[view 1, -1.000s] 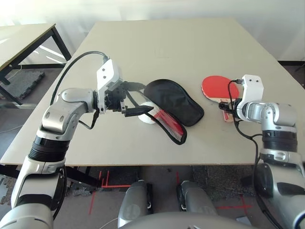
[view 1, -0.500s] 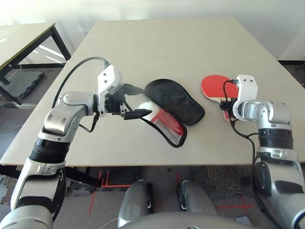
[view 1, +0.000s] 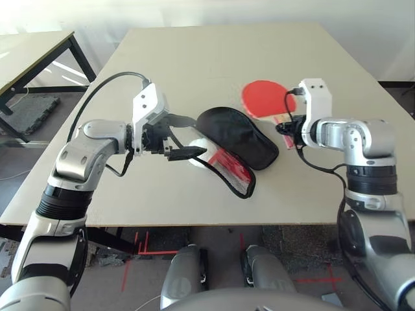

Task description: Store the ping-pong paddle in its case and zip it.

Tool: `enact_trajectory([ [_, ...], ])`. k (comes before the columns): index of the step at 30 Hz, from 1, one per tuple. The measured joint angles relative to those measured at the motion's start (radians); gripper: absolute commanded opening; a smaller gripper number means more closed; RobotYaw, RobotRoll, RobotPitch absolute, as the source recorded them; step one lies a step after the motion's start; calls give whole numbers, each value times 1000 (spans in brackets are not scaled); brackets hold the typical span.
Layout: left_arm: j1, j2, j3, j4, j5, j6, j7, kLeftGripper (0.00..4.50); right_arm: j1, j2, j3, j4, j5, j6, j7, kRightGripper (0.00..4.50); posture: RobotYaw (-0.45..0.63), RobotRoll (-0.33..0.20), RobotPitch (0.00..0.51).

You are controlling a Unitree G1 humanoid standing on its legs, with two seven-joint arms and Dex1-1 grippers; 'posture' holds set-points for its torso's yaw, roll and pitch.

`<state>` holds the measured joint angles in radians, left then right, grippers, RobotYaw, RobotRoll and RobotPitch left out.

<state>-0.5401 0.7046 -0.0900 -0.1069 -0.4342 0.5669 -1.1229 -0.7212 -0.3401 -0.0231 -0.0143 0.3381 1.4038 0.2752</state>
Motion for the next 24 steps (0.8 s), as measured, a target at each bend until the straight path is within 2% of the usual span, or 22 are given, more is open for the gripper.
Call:
enact_trajectory([
  [4,0,-1,0,0,0,0,0,4500,0,0,63,10,3,-20,47,1043,92,0,55],
  [15,19,2,18,0,-13,-3,0,4500,-6,-13,208,182,-38,-176,151,1043,116,0,51],
  [24,22,23,41,1,-23,1,-1,4500,-29,-2,247,300,-89,-301,220,1043,122,0,45],
])
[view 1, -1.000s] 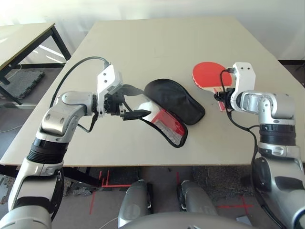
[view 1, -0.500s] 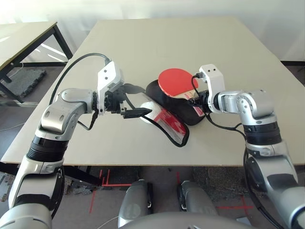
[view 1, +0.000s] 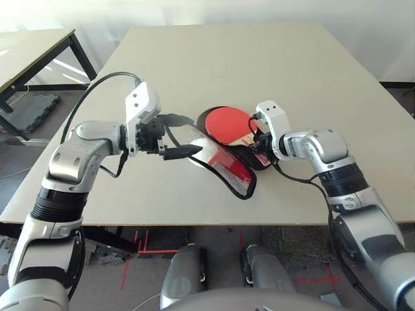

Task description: Store the ping-pong paddle in its case and zip it.

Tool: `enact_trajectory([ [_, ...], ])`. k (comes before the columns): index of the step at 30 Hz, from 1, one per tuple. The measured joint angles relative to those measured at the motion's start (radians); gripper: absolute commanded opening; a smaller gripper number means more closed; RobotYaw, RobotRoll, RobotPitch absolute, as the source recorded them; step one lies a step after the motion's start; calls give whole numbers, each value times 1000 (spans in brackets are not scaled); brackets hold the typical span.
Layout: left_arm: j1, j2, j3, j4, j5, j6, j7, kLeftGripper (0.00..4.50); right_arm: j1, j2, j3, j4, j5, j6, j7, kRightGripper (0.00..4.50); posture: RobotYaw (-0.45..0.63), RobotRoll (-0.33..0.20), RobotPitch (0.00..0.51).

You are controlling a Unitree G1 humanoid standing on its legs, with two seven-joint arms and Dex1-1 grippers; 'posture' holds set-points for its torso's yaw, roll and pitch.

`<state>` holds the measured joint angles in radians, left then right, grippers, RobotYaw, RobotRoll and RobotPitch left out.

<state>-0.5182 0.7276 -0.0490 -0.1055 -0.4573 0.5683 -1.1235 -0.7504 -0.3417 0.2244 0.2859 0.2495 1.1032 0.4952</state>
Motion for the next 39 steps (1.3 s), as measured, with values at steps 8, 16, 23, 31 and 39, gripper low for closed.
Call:
enact_trajectory([
  [8,-10,63,2,9,-6,17,-16,4500,-28,1,-4,34,-22,-96,55,3814,114,0,47],
  [16,-21,195,32,86,0,14,-100,4500,-3,-137,-46,-9,-5,-182,203,4482,107,0,43],
  [23,63,274,-8,49,10,66,-174,4500,25,-256,-171,16,2,-370,269,4482,101,0,43],
  [31,33,132,-112,32,50,50,-139,4500,70,-295,-242,67,-3,-466,267,4482,72,0,46],
  [39,-136,-139,-172,192,88,-24,-89,4500,178,-308,-283,27,3,-442,249,4482,47,0,51],
])
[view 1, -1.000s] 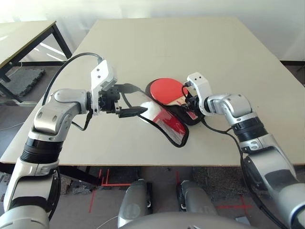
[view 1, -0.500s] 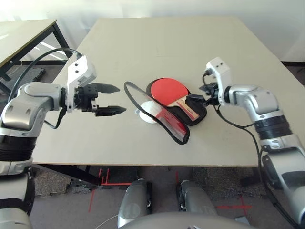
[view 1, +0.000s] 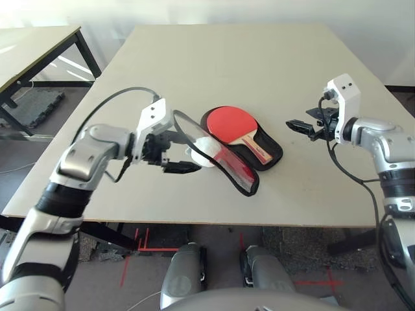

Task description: Store the ping-pong paddle in its case and zip it.

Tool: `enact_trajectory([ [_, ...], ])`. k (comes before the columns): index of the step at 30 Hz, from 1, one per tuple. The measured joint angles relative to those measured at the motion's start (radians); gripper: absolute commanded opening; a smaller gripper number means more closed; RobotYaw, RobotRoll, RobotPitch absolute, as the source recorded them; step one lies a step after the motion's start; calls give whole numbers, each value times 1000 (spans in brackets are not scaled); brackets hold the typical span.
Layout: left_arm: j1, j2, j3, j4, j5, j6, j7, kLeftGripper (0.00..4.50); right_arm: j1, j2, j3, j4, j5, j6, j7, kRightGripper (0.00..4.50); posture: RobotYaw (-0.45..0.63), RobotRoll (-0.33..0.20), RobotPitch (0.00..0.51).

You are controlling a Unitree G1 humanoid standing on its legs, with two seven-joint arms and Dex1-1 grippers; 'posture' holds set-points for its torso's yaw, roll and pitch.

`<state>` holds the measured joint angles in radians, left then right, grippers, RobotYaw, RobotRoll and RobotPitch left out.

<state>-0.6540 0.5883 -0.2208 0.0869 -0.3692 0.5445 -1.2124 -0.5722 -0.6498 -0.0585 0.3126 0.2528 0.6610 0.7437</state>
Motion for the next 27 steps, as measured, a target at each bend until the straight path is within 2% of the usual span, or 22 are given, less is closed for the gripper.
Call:
enact_trajectory([
  [7,-168,-227,-23,231,96,-201,83,4500,44,4,-42,-22,63,77,18,4482,32,0,50],
  [12,-223,-305,-28,363,147,-307,126,4500,55,38,-80,-53,117,130,9,4482,7,0,51],
  [15,-207,-286,-35,359,148,-308,83,4500,88,58,-82,-93,145,162,7,4482,9,0,51],
  [19,-157,-207,-33,342,150,-279,43,4500,111,74,-82,-112,166,183,2,4482,30,0,51],
  [27,-48,-60,17,179,102,-143,-23,4500,117,133,-79,-59,186,189,-2,4482,66,0,52],
])
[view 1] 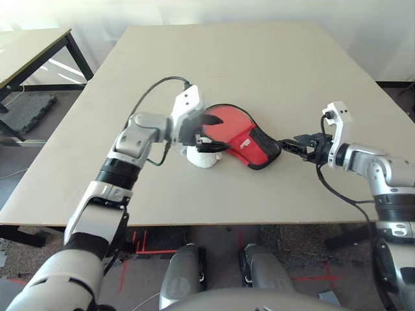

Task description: Store the ping-pong paddle in its case and zip it.

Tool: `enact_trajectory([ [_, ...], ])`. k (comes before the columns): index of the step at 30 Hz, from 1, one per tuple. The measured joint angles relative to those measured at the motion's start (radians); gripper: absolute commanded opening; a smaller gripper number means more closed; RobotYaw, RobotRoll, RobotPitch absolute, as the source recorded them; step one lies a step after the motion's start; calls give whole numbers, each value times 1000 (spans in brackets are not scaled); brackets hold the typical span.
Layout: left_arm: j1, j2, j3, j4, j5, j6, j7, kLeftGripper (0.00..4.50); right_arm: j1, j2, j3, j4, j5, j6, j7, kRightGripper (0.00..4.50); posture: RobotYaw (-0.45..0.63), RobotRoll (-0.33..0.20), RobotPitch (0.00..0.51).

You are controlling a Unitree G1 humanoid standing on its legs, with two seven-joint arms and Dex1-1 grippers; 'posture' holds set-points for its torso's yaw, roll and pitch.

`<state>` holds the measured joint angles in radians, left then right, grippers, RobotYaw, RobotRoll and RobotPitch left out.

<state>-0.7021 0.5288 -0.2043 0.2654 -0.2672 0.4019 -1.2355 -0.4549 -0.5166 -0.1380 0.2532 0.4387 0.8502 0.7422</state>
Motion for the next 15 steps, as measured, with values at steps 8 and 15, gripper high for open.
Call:
enact_trajectory([
  [8,84,77,41,-89,-16,68,-1,4500,-6,45,20,72,-18,-32,0,4482,85,0,52],
  [15,86,76,45,-101,-26,83,16,4500,-16,73,42,71,-23,-40,1,4482,85,0,53],
])
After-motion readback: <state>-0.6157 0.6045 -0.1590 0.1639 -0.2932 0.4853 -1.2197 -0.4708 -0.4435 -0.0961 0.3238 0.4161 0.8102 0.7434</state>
